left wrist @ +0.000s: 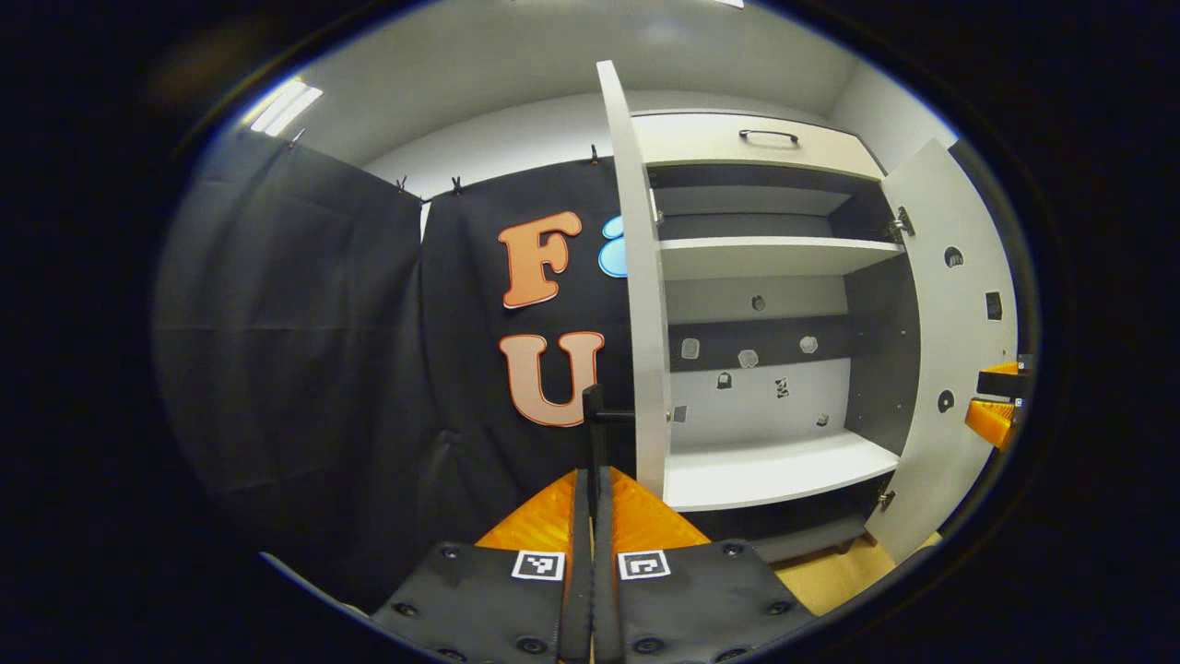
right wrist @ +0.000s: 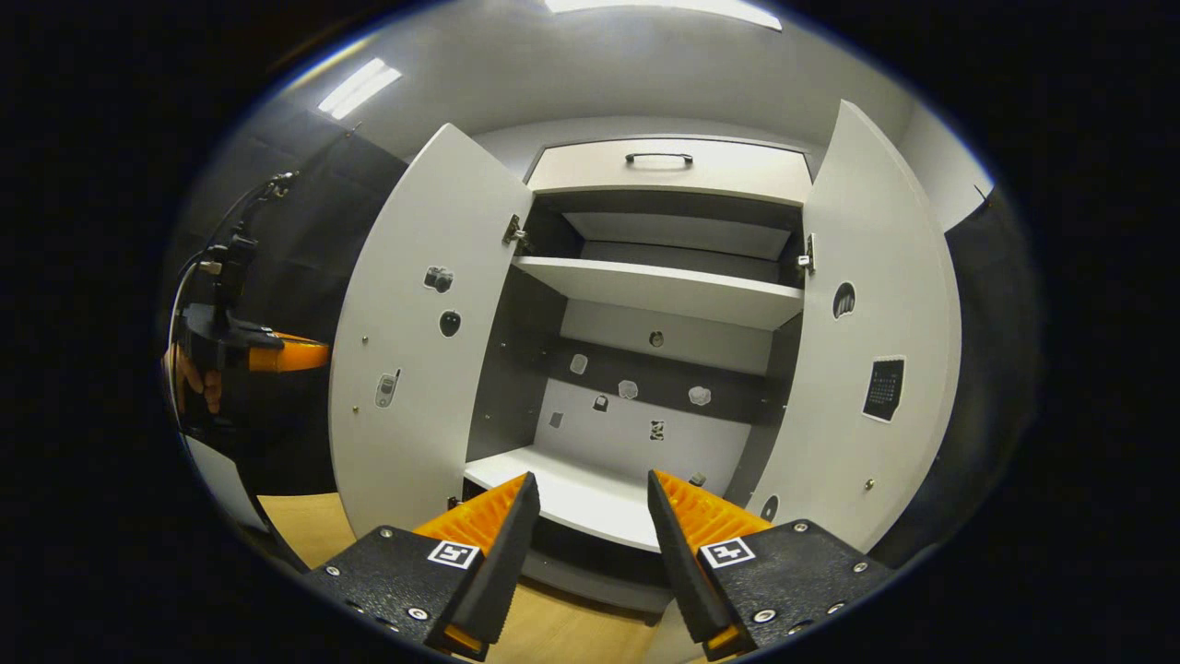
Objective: Open the right door of the double-door shoe cabinet with the right hand, and open the left door with the left hand.
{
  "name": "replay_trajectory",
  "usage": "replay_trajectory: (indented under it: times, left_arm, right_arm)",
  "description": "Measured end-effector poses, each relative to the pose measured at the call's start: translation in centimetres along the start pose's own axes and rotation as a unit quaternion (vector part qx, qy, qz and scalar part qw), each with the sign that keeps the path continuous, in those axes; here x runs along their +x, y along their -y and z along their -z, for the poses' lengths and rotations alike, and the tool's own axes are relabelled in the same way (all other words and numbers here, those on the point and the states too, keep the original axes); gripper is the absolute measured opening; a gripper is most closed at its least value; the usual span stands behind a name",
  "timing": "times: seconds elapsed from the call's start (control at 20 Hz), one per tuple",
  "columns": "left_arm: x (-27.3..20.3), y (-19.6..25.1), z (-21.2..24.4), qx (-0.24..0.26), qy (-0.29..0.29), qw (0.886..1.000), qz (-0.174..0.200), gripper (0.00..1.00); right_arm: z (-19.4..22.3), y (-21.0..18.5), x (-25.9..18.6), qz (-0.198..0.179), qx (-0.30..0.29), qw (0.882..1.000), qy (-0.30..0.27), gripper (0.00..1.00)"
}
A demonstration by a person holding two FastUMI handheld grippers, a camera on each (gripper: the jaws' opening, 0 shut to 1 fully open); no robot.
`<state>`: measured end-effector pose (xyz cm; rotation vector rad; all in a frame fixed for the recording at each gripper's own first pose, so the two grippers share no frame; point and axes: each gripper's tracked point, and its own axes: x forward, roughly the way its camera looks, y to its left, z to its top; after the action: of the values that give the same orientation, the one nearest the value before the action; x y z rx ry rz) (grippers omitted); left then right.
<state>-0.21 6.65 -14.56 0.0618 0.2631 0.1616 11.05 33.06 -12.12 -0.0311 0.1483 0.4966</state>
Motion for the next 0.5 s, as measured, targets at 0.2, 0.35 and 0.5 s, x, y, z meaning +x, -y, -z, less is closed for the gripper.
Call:
replay_trajectory:
  times: [0.2, 0.35, 0.5]
  left_arm:
    - [-1.6, 1.8, -1.0, -0.009, 0.006, 1.0, 0.013, 0.1]
    - [-2.1, 3.9, -1.6, -0.021, 0.005, 0.999, 0.03, 0.17]
    - [-2.5, 5.5, -2.4, -0.02, 0.016, 0.999, 0.043, 0.48]
  right_arm:
    - [-0.1, 1.5, -0.5, 0.017, 0.004, 1.0, 0.001, 0.72]
    - [0.0, 2.4, -0.8, 0.028, 0.014, 0.999, -0.005, 0.76]
    - [-0.4, 2.9, -1.2, 0.031, 0.017, 0.999, -0.002, 0.83]
